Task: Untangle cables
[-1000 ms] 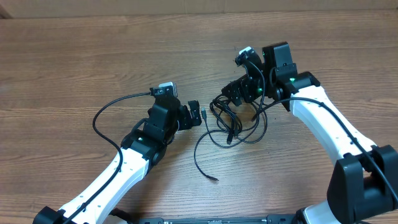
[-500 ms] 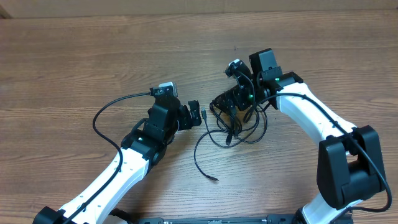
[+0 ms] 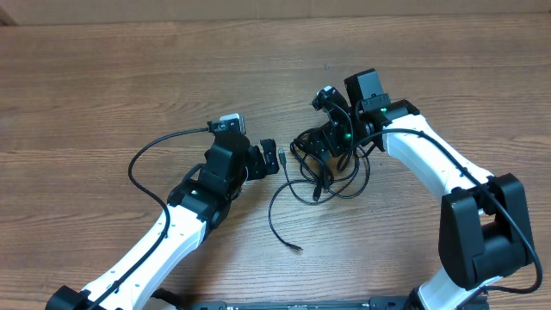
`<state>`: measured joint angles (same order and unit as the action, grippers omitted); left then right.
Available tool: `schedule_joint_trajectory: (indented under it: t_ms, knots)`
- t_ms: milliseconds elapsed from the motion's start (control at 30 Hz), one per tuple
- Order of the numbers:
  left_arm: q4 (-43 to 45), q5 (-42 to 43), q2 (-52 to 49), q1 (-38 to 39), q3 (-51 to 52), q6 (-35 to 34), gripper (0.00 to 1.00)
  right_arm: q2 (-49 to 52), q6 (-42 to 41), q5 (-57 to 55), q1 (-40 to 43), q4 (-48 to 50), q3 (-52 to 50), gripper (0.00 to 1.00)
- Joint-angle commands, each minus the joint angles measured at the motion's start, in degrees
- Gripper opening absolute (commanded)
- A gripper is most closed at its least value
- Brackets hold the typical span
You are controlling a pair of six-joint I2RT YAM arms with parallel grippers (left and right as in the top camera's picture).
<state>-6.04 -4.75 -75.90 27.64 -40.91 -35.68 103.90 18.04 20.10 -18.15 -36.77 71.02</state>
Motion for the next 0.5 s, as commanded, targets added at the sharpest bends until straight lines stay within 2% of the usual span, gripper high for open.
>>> schedule_joint_trajectory:
  t_ms: [0, 467]
  knots:
    - [0.0, 0.3, -0.3, -0.2, -0.4, -0.3, 1.00, -0.2, 0.5, -0.1, -0.3, 0.1, -0.6, 0.87]
    - [0.0, 0.3, -0.3, -0.2, -0.4, -0.3, 1.00, -0.2, 0.5, -0.1, -1.1, 0.7, -0.6, 0.87]
